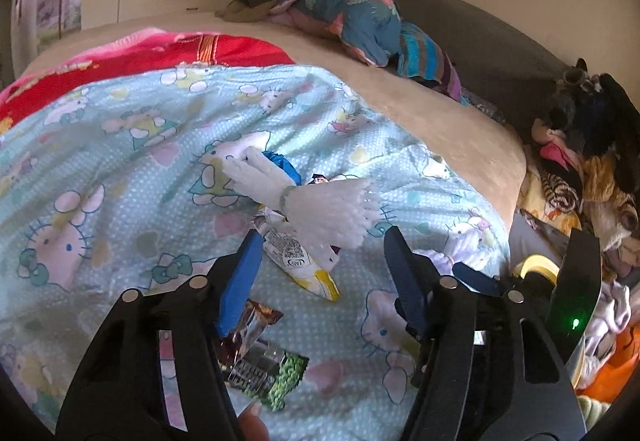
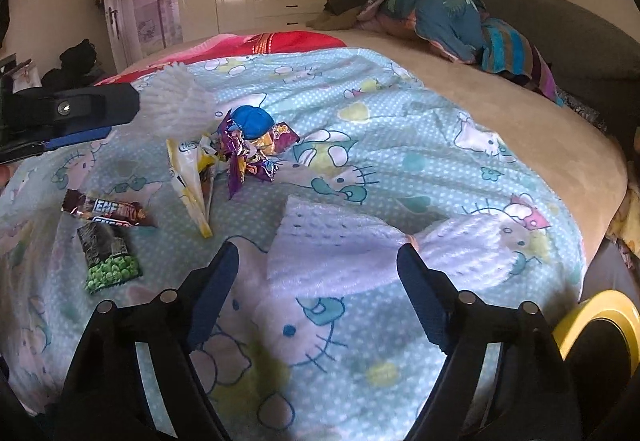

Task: Collect trash
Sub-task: 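Grasp a white mesh net with the left gripper while the right grasps another white mesh net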

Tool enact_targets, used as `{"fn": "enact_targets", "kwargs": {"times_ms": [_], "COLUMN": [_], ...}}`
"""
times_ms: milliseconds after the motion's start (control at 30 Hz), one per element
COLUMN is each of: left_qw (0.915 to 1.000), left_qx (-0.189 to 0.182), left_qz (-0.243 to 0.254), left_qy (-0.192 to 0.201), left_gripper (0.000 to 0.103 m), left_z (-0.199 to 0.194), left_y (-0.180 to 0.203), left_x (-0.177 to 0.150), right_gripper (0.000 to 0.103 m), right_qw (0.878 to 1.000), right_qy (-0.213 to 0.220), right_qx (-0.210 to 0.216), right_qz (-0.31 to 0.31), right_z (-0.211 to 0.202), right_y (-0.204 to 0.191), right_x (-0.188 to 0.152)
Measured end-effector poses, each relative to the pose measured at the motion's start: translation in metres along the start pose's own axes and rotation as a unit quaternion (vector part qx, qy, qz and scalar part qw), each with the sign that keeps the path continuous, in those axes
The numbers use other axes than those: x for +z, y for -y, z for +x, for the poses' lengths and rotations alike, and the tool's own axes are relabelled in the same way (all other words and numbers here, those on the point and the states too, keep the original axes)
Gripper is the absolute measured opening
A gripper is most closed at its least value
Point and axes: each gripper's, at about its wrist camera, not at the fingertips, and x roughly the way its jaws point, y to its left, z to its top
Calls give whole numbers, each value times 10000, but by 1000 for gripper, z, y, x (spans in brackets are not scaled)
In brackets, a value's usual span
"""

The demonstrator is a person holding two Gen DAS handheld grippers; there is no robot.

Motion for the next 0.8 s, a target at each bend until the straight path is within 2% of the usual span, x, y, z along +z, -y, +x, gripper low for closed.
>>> {"fn": "enact_targets", "kwargs": {"times_ms": [100, 233, 333, 400, 467, 500, 533, 633, 800], "left_qw": [10000, 9997, 9997, 9996, 9995, 9994, 9993, 9989, 9979], "left_qx": [11, -45, -86, -115, -178, -203, -216, -290, -374], "left_qz": [-61, -212, -220, -236, -269, -280, -288, -336, -389], "left_qy": [-6, -85, -87, -83, -47, -9, 20, 118, 366], "left_gripper": [49, 24, 11, 8, 6, 6, 5, 5, 5], "left_z": [5, 11, 11, 11, 9, 7, 5, -4, -24], "left_y": [-2, -6, -6, -5, -5, -5, -5, -5, -5], "left_x": [2, 2, 0, -2, -5, -7, -7, -11, -12], "right_gripper": [73, 57, 51, 45, 35, 23, 6, 6, 6], "right_qw": [10000, 9999, 9999, 9999, 9999, 9998, 9995, 9993, 9978], "right_qy": [-43, -95, -139, -118, -57, -28, -83, -102, 244], "right_qx": [-42, -99, -22, 12, 97, 145, 275, 350, 596], "right_qz": [-55, -29, 17, 11, 80, 117, 165, 102, 172], "right_z": [6, 12, 13, 11, 7, 5, 5, 3, -16], "right_y": [-3, 1, 4, 5, 7, 8, 8, 3, 2], "right_x": [0, -2, -6, -9, -10, -9, -10, -13, -13]}}
